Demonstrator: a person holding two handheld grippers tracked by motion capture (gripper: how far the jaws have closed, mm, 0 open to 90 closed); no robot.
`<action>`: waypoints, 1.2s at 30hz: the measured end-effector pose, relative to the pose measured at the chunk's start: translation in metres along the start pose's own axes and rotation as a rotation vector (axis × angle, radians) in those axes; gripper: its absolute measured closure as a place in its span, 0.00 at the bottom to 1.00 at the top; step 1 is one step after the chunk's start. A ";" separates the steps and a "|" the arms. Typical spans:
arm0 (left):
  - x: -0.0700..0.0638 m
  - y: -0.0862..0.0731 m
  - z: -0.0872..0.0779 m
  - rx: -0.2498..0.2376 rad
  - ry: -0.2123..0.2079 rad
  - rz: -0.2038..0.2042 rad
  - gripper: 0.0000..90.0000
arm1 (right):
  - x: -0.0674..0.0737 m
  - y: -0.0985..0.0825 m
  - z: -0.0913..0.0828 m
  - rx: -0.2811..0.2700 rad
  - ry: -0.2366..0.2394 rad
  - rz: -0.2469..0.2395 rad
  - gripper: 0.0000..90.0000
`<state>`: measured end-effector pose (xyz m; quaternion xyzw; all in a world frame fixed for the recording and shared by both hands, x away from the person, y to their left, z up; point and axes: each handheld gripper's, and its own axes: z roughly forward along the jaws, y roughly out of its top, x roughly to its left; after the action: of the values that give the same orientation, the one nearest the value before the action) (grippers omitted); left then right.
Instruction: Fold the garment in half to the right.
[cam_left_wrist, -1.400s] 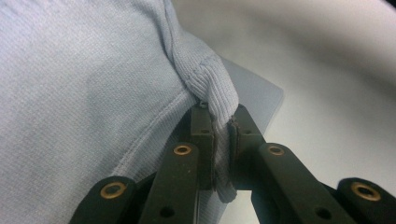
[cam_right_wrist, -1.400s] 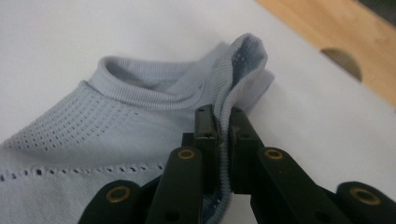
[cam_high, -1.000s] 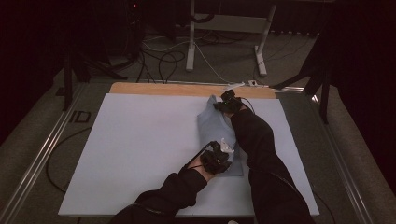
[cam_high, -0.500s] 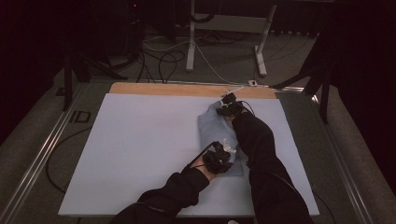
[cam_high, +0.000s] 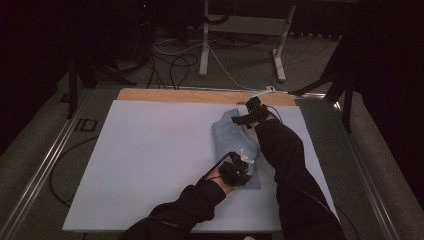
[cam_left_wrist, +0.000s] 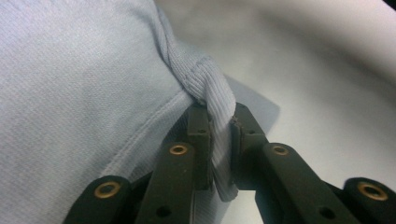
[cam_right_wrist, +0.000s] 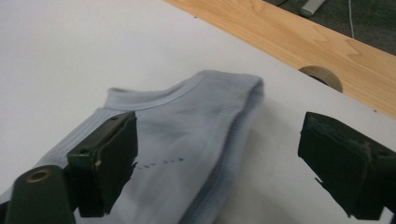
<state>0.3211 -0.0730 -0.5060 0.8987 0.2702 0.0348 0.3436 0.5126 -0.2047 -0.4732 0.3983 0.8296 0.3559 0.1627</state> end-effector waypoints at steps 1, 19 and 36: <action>-0.001 0.000 0.001 -0.003 -0.006 -0.001 0.87 | 0.001 -0.001 -0.001 -0.004 0.000 0.002 0.13; -0.020 0.008 0.011 0.019 -0.015 0.060 0.95 | 0.006 -0.007 -0.010 -0.031 0.014 0.006 0.15; -0.029 0.004 0.023 0.008 -0.118 0.059 0.68 | 0.012 -0.007 -0.010 -0.028 0.030 -0.011 0.15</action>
<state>0.3040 -0.1044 -0.5172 0.9082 0.2232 -0.0092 0.3540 0.4959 -0.2031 -0.4708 0.3862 0.8290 0.3724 0.1577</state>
